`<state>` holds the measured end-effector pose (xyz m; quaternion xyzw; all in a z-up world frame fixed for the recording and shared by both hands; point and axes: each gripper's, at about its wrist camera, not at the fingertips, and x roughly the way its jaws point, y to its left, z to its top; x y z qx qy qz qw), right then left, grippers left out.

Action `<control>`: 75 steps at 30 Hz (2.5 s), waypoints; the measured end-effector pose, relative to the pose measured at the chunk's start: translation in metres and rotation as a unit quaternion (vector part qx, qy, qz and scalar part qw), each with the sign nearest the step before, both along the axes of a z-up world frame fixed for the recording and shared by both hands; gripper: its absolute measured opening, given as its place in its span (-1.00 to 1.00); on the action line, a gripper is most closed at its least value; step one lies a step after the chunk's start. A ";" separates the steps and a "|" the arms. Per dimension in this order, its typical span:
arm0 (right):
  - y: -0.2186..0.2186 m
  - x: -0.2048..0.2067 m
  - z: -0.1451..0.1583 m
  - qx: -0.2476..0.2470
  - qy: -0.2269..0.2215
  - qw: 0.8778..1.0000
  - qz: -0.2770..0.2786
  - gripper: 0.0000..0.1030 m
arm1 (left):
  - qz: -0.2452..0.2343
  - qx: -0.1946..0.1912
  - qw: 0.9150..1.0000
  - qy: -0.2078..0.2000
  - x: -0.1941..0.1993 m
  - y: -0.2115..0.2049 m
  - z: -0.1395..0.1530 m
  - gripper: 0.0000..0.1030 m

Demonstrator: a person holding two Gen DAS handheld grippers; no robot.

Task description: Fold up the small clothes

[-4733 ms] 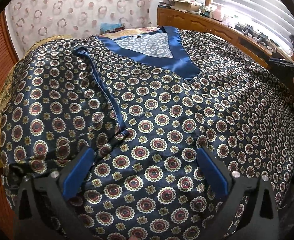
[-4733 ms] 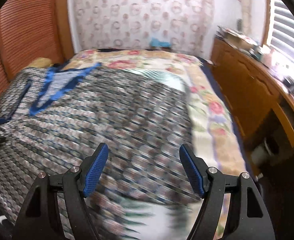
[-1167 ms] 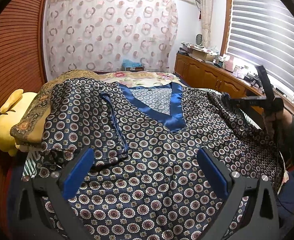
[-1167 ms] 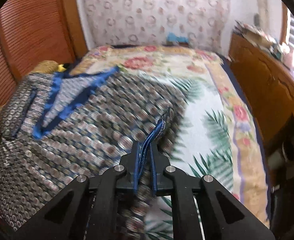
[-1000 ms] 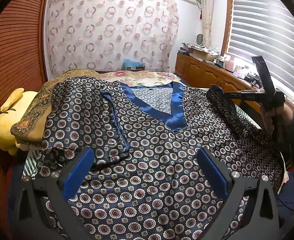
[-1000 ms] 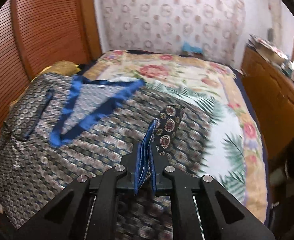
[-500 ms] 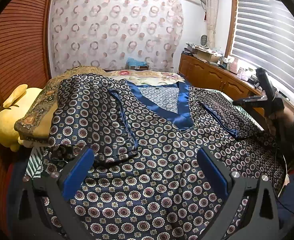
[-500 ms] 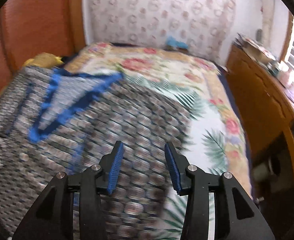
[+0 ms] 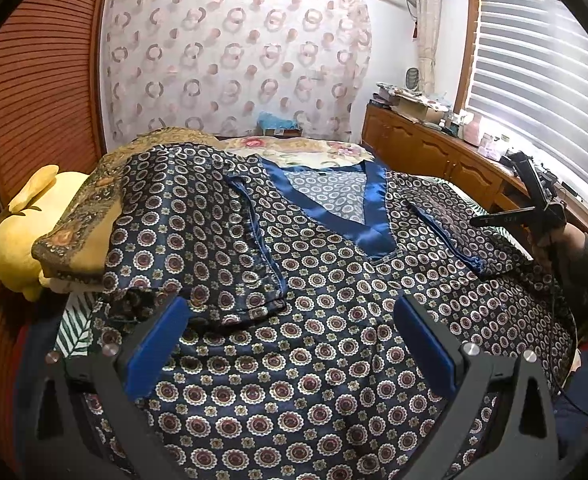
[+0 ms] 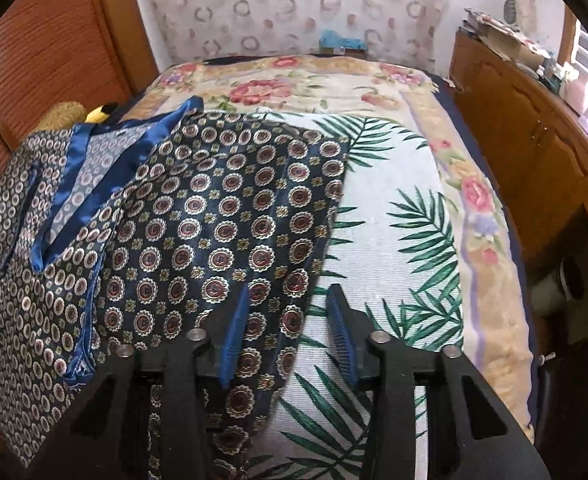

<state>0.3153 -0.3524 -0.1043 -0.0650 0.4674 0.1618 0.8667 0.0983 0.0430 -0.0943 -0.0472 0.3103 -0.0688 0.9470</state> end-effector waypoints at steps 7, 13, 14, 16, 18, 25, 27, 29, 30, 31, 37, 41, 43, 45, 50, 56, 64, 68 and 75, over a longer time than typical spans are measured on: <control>-0.001 0.001 0.010 -0.007 -0.025 0.999 0.021 -0.94 | 0.011 0.000 1.000 0.001 0.004 0.013 0.000 1.00; -0.021 0.011 0.018 -0.013 -0.047 0.999 -0.020 -0.97 | 0.023 0.006 1.000 -0.002 0.012 0.030 0.007 1.00; -0.021 0.011 0.017 -0.017 -0.045 0.999 -0.019 -0.97 | 0.024 0.007 1.000 -0.002 0.015 0.034 0.008 1.00; -0.021 0.012 0.014 -0.019 -0.038 0.999 -0.017 -0.97 | 0.026 0.006 1.000 -0.002 0.020 0.043 0.011 1.00; -0.022 0.012 0.014 -0.017 -0.038 0.999 -0.016 -0.96 | 0.028 0.008 1.000 0.000 0.029 0.054 0.015 1.00; -0.021 0.025 0.013 -0.014 -0.048 0.999 -0.008 -0.31 | 0.039 0.019 0.999 0.017 0.068 0.091 0.018 0.90; -0.019 0.033 0.008 -0.024 -0.042 0.999 -0.007 -0.29 | 0.046 0.012 0.999 0.021 0.080 0.105 0.019 0.79; -0.017 0.040 0.005 -0.028 -0.037 0.999 -0.007 -0.29 | 0.050 0.005 0.998 0.026 0.088 0.115 0.018 0.67; -0.017 0.043 0.003 -0.029 -0.036 0.999 -0.008 -0.29 | 0.053 0.004 0.998 0.030 0.096 0.121 0.017 0.60; -0.017 0.046 0.002 -0.029 -0.035 0.999 -0.010 -0.29 | 0.055 0.005 0.998 0.033 0.101 0.125 0.017 0.58; -0.022 0.051 -0.002 -0.013 -0.037 0.999 -0.015 -0.26 | 0.070 0.003 0.996 0.056 0.140 0.147 0.012 0.22; -0.024 0.048 -0.005 -0.008 -0.053 0.999 -0.010 -0.25 | 0.075 0.002 0.995 0.067 0.165 0.156 0.009 0.21; -0.025 0.048 -0.005 -0.002 -0.051 0.999 -0.010 -0.25 | 0.074 0.000 0.995 0.071 0.176 0.157 0.007 0.21; -0.026 0.048 -0.005 -0.004 -0.052 0.999 -0.010 -0.25 | 0.073 -0.003 0.995 0.075 0.186 0.157 0.005 0.21; -0.025 0.048 -0.005 -0.004 -0.052 0.999 -0.010 -0.24 | 0.070 -0.014 0.994 0.084 0.206 0.159 -0.001 0.21; -0.026 0.048 -0.005 -0.004 -0.052 0.999 -0.010 -0.24 | 0.066 -0.011 0.992 0.104 0.217 0.155 -0.011 0.21; -0.026 0.048 -0.005 -0.004 -0.052 0.999 -0.010 -0.24 | 0.050 -0.007 0.994 0.097 0.210 0.150 -0.008 -0.34; -0.025 0.048 -0.005 -0.004 -0.052 0.999 -0.010 -0.24 | 0.040 0.009 0.996 0.080 0.203 0.139 0.002 -0.91; -0.024 0.049 -0.005 -0.007 -0.053 0.999 -0.008 -0.23 | 0.016 0.011 0.999 0.034 0.173 0.115 0.025 -0.97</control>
